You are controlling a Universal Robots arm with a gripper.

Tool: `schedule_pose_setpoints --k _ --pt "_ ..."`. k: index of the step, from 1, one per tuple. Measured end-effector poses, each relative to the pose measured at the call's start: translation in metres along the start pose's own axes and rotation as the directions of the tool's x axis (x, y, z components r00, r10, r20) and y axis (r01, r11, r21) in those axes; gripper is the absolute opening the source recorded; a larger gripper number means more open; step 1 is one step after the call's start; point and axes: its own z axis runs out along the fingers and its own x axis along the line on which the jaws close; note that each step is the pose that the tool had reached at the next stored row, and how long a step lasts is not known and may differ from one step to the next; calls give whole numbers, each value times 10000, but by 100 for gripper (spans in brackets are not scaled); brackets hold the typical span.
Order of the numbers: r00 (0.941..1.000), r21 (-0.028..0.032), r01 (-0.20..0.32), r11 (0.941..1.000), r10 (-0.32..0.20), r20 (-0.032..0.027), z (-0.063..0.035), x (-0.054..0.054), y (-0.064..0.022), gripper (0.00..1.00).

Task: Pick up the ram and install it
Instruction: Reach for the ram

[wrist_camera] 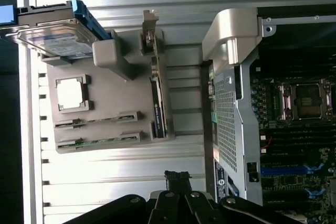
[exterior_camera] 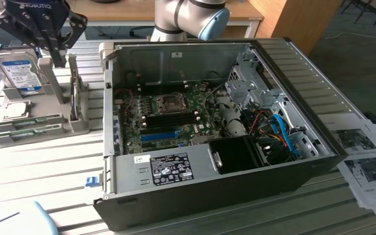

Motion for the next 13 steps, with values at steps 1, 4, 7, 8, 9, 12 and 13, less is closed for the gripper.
schedule_pose_setpoints --k 1,4,7,8,9,12,13 --pt "10000 0 0 10000 0 -6 1 25 -2 10" --pt "10000 2 1 10000 -1 -21 3 93 -7 10" --pt "10000 2 -1 10000 1 -37 6 163 -13 10" --pt "10000 2 -2 10000 2 -42 7 186 -14 10" --pt "10000 4 -2 10000 2 -48 7 209 -16 10" --pt "10000 5 -2 10000 2 -63 10 279 -22 10" --pt "10000 5 -2 10000 2 -70 10 305 -24 10"
